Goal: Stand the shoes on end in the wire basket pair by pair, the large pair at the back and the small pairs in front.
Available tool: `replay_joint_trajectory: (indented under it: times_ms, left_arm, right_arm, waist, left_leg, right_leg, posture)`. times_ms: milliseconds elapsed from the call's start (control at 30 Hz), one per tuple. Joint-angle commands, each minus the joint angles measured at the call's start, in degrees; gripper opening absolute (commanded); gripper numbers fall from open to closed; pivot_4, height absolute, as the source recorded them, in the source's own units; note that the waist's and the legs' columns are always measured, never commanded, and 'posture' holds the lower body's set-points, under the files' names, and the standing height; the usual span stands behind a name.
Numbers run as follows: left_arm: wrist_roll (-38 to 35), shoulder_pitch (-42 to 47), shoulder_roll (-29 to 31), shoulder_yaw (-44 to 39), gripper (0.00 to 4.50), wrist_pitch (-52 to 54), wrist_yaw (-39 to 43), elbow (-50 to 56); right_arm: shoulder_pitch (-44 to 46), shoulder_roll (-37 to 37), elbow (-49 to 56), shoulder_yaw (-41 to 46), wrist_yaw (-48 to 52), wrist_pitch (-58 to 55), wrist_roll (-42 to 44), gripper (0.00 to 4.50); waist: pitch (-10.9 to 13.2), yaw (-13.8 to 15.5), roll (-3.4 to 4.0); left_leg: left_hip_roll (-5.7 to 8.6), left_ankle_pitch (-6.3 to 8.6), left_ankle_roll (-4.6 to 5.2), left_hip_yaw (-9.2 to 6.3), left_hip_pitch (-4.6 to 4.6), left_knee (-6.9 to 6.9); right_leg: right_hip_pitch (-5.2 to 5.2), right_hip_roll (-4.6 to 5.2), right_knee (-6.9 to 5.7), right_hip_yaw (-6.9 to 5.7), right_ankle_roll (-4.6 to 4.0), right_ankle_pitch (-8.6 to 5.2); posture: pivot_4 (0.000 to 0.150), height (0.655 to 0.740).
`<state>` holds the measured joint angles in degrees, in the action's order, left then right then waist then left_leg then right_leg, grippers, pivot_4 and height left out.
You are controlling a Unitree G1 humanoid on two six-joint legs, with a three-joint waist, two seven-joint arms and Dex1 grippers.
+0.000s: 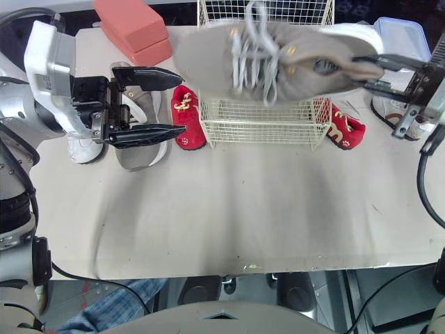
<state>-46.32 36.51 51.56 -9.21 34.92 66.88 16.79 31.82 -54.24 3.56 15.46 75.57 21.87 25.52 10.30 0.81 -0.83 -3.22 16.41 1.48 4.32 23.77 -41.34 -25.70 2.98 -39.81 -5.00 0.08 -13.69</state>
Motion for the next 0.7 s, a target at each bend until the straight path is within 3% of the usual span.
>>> replay_joint_trajectory:
  times_ms: [33,300,700]
  left_arm:
    - [-1.12,1.01,0.25,-1.73,4.50,-0.51,0.66,0.69]
    - [3.21,1.21,0.03,4.86,4.50,-0.53,2.56,0.34]
    - [7.64,7.04,-4.48,15.41,4.50,0.90,5.54,0.70]
  right_arm:
    - [2.39,-1.74,1.84,-1.64,5.92,5.65,2.39,0.02]
    - [11.72,-0.60,1.98,-12.34,14.02,14.34,-0.36,0.02]
    - [15.85,0.20,3.63,-20.00,11.12,5.96,-3.21,0.02]
  waist:
    - [0.00,-0.03,-0.01]
    - [0.04,-0.11,0.01]
    - [0.09,0.02,-0.07]
  left_leg:
    - [0.00,0.00,0.00,0.00,-0.01,0.00]
    - [-0.03,-0.01,-0.02,0.00,-0.04,-0.04]
    - [-0.01,-0.02,-0.02,-0.03,0.05,-0.12]
  right_leg:
    - [0.00,0.00,-0.01,0.01,0.00,0.00]
    - [0.00,-0.02,-0.06,0.00,-0.03,0.02]
    - [0.01,0.02,-0.06,-0.07,-0.19,0.11]
  posture:
    - [0.150,0.6860]
    - [0.150,0.6860]
    - [0.150,0.6860]
